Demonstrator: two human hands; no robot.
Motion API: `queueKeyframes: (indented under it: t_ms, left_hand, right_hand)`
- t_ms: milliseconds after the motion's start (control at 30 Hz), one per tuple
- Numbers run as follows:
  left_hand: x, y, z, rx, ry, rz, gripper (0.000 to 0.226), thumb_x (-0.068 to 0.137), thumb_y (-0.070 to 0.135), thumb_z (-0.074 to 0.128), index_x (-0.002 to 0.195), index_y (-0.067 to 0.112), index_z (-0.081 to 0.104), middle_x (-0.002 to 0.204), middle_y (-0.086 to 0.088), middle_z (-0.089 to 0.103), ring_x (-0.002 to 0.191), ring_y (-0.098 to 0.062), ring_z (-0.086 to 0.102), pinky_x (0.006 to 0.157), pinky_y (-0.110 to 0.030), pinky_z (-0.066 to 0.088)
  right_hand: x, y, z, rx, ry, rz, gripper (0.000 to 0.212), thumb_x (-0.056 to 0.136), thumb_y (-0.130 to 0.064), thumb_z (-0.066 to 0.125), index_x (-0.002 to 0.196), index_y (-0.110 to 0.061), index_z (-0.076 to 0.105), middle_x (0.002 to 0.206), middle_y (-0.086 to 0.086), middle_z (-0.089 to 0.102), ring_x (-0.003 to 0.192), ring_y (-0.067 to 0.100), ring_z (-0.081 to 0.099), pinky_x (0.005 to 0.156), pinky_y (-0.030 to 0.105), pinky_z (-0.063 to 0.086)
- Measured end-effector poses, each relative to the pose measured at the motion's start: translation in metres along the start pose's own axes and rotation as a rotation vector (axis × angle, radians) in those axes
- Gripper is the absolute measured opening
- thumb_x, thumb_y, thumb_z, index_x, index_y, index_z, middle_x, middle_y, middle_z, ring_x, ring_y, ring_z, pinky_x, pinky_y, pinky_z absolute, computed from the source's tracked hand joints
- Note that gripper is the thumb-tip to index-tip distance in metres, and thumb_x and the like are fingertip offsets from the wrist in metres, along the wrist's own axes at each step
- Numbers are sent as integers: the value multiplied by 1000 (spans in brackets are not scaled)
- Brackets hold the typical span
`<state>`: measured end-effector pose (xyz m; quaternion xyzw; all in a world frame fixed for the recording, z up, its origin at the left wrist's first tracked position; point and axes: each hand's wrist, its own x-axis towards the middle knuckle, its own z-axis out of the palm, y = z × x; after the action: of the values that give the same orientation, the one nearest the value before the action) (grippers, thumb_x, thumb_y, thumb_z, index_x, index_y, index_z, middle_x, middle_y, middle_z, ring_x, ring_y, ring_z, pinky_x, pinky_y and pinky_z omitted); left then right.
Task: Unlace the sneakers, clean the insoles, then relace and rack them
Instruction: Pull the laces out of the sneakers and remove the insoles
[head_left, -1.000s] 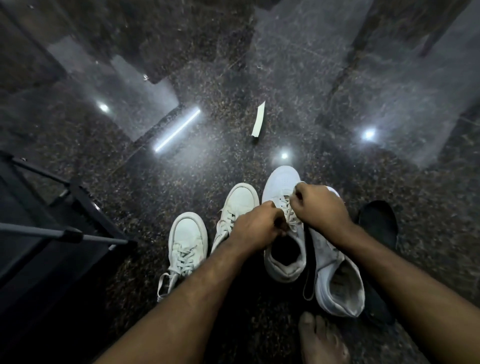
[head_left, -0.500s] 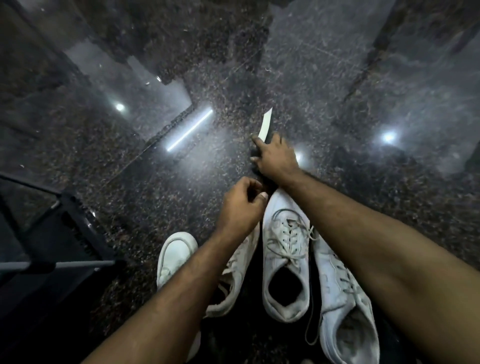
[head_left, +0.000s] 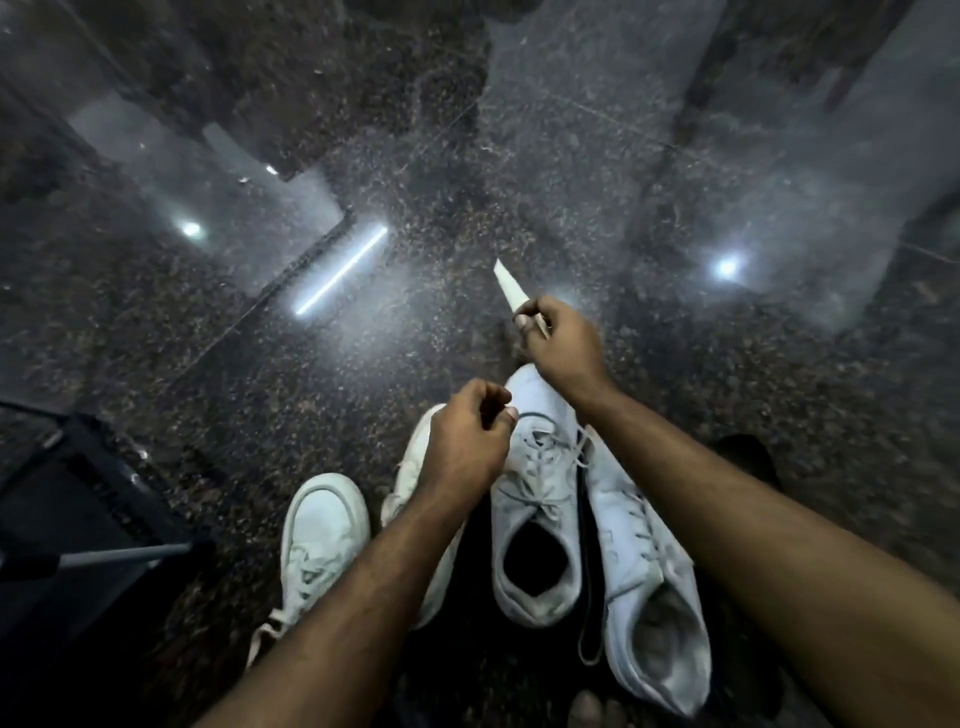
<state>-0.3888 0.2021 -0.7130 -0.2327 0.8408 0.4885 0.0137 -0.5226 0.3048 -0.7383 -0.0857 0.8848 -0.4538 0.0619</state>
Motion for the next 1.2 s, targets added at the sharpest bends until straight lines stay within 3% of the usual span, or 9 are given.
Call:
queueKeyframes:
  t_ms: [133, 300, 400, 500, 633, 733, 833, 1000, 1200]
  left_hand:
    - [-26, 6, 31, 99, -79, 85, 10, 89, 20, 68, 99, 19, 70, 99, 1, 73, 96, -18, 67, 87, -33, 52]
    - [-59, 16, 67, 341, -74, 220, 14, 87, 26, 64, 100, 24, 70, 104, -3, 68, 100, -29, 63, 86, -47, 51]
    - [-75, 12, 74, 471, -38, 288, 15, 87, 28, 65, 100, 21, 67, 109, -5, 63, 105, -32, 59, 88, -46, 48]
    - [-84, 11, 80, 675, -61, 315, 18, 85, 29, 64, 100, 21, 65, 113, -7, 60, 110, -32, 53, 93, -46, 43]
    - [-86, 16, 77, 736, -112, 278, 27, 82, 6, 54, 104, 18, 64, 116, -7, 58, 114, -32, 50, 93, -48, 42]
    - [-85, 12, 69, 726, -159, 271, 26, 79, 8, 58, 101, 21, 66, 110, -3, 62, 110, -31, 53, 88, -46, 44]
    - [-89, 7, 60, 733, -207, 264, 24, 79, 9, 60, 96, 24, 67, 106, 1, 65, 110, -28, 54, 88, -44, 41]
    - [-95, 4, 57, 712, -232, 224, 17, 84, 13, 59, 93, 25, 67, 103, 0, 66, 113, -28, 52, 90, -44, 38]
    - [-98, 7, 64, 791, -212, 230, 18, 85, 18, 60, 100, 23, 68, 103, -3, 66, 113, -29, 53, 92, -48, 40]
  right_hand:
    - [-72, 13, -62, -8, 131, 26, 4, 95, -27, 54, 98, -26, 55, 79, -5, 66, 70, 17, 61, 63, 34, 48]
    - [-171, 55, -126, -120, 253, 111, 25, 93, -20, 59, 115, -20, 49, 94, -1, 66, 79, 23, 64, 62, 29, 39]
    - [-221, 85, -143, -209, 244, 196, 30, 90, -13, 62, 117, -12, 50, 103, 10, 66, 91, 31, 63, 66, 28, 33]
    - [-251, 105, -146, -290, 172, 234, 28, 88, -11, 63, 114, -8, 53, 111, 12, 57, 102, 32, 57, 81, 32, 38]
    - [-264, 111, -135, -355, 81, 255, 28, 89, -19, 64, 112, -11, 52, 110, 11, 53, 97, 34, 58, 81, 40, 47]
    - [-267, 104, -119, -438, -24, 244, 29, 94, -34, 55, 117, -18, 46, 113, 9, 50, 95, 38, 59, 76, 46, 51]
    - [-264, 101, -114, -616, -60, 275, 25, 95, -35, 49, 112, -17, 46, 110, 10, 49, 96, 38, 58, 73, 47, 52]
    - [-265, 108, -115, -729, -174, 390, 31, 98, -36, 47, 106, -8, 58, 111, 16, 51, 107, 38, 53, 84, 46, 48]
    - [-263, 105, -130, -518, 4, 314, 22, 96, -34, 58, 103, -13, 57, 107, 11, 52, 93, 34, 58, 77, 42, 49]
